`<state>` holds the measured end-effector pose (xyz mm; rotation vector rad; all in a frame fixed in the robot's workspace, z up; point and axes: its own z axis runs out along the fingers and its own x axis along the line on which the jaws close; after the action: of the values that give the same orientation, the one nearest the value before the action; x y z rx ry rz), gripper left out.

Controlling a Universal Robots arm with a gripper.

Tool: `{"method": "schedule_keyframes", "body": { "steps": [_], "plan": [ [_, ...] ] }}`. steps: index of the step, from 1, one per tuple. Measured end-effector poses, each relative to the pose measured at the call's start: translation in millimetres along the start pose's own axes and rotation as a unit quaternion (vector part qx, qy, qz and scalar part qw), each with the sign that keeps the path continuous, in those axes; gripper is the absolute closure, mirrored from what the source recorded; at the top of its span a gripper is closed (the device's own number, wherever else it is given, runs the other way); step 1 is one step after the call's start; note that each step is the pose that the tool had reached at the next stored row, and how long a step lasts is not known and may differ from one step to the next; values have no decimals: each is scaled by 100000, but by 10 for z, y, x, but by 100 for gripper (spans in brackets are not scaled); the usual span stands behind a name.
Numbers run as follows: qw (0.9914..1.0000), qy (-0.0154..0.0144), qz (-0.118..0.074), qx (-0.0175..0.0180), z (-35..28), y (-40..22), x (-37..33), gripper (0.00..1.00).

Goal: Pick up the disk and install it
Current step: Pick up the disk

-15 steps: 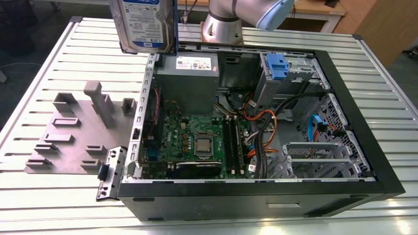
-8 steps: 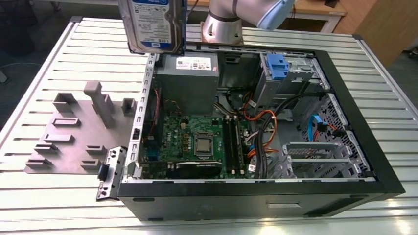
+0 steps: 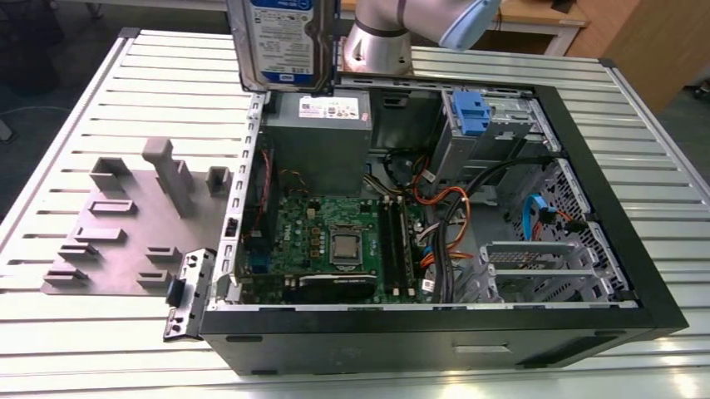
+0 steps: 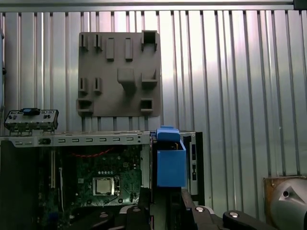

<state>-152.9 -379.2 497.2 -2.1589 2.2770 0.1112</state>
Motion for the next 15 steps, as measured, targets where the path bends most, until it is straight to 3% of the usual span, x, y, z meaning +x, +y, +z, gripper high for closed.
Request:
{"method": "schedule_keyframes", "body": {
  "steps": [9, 15],
  "plan": [
    [100000, -1, 1, 1, -10, -293, -16, 65],
    [100000, -1, 3, 0, -15, -455, -25, 65]
  ]
}}
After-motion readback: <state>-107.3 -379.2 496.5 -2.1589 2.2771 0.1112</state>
